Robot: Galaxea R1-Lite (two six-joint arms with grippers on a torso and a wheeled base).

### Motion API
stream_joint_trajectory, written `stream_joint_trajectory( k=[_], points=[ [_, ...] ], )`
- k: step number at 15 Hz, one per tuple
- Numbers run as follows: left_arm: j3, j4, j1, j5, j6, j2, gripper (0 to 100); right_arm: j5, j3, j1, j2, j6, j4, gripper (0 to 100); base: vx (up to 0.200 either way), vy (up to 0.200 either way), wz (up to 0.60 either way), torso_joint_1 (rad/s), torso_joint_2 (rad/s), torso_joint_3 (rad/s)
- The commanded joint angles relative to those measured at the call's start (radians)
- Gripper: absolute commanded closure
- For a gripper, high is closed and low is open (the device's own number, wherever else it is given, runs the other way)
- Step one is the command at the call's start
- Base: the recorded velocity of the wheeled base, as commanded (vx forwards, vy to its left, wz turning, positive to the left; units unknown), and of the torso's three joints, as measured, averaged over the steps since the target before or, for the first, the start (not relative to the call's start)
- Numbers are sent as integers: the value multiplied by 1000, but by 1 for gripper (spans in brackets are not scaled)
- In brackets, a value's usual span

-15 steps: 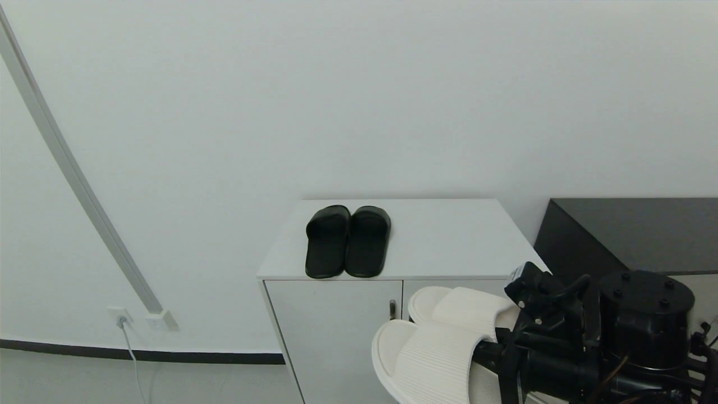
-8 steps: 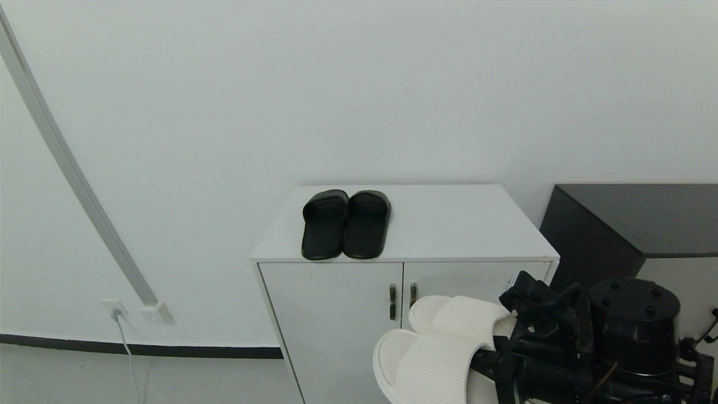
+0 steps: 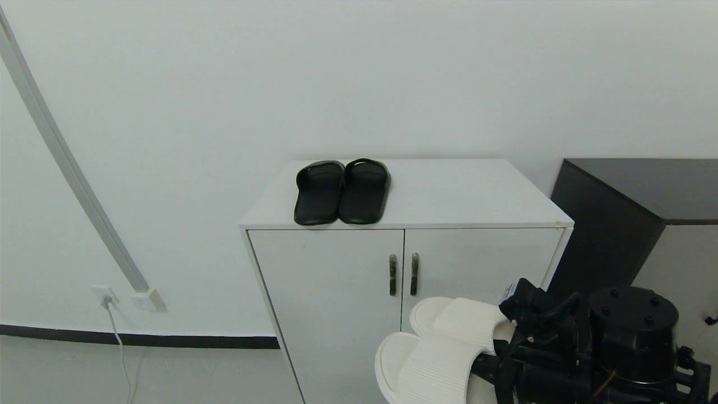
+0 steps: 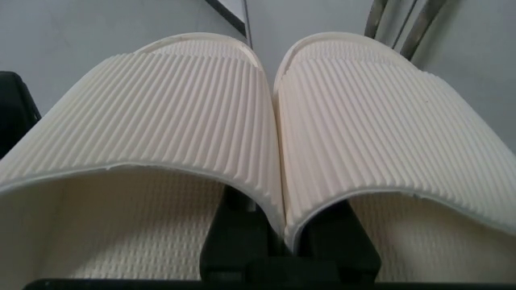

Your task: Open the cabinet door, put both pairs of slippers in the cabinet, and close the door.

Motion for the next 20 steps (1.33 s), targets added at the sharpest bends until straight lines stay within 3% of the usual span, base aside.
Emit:
stream_joint_trajectory(
  k=[1,17,19,20],
  points=[
    [0,0,0,0,2,2,0,0,2,1,3,0,-1,100,0,0,0,-193,510,310],
    [-15,-3,5,11,17,12,0,2,6,17,8,-2,-1,100,0,0,0,-134,479,339],
    [-164,9,2,19,-47,66,0,0,5,17,8,-2,-1,100,0,0,0,-17,410,371],
    [-276,29,0,-3,-86,179,0,0,8,17,8,-10,-1,100,0,0,0,2,139,90]
  ],
)
